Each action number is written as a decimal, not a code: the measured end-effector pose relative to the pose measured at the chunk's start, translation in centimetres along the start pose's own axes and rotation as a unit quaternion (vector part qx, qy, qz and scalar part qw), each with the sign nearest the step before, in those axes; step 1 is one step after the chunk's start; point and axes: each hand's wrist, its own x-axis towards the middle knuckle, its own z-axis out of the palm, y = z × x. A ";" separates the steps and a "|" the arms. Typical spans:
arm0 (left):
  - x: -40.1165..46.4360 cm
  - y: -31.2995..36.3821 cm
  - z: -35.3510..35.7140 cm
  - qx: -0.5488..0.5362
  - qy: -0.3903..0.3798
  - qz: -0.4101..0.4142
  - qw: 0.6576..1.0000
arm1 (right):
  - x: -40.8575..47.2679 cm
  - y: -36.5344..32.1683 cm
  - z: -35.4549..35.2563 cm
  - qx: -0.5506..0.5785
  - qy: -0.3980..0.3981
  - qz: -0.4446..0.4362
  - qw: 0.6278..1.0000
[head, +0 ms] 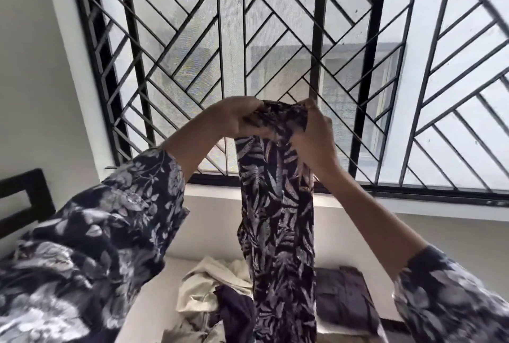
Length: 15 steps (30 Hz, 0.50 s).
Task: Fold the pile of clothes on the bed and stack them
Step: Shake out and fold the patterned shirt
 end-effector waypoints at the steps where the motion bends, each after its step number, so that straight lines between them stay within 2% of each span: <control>1: -0.2 0.0 -0.1 0.083 -0.027 -0.008 0.996 | 0.3 0.0 -0.6 -0.011 -0.009 0.002 1.000; 2: -0.8 0.0 -0.4 0.199 -0.023 -0.016 0.980 | 0.6 -0.1 -1.1 -0.015 -0.021 0.007 1.000; 4: -1.0 -0.3 -1.5 0.440 0.029 0.045 0.896 | 1.1 -0.2 -2.1 -0.002 -0.047 0.019 0.999; 5: -0.8 -0.6 -2.1 0.497 0.040 0.085 0.863 | 1.3 -0.2 -2.6 0.005 -0.063 0.022 0.998; 7: -0.7 -0.7 -3.1 0.547 0.099 0.129 0.821 | 1.6 -0.5 -3.3 0.017 -0.097 0.024 0.995; 9: -1.0 -0.4 -3.5 0.538 0.192 0.171 0.803 | 1.9 -0.9 -4.0 0.036 -0.122 0.021 0.992; 10: -1.1 0.0 -3.7 0.527 0.212 0.189 0.801 | 2.1 -1.2 -4.3 0.043 -0.126 0.018 0.991; 15: -2.6 3.1 -3.8 0.430 0.229 0.283 0.826 | 4.6 -3.2 -6.1 0.082 -0.090 0.009 0.993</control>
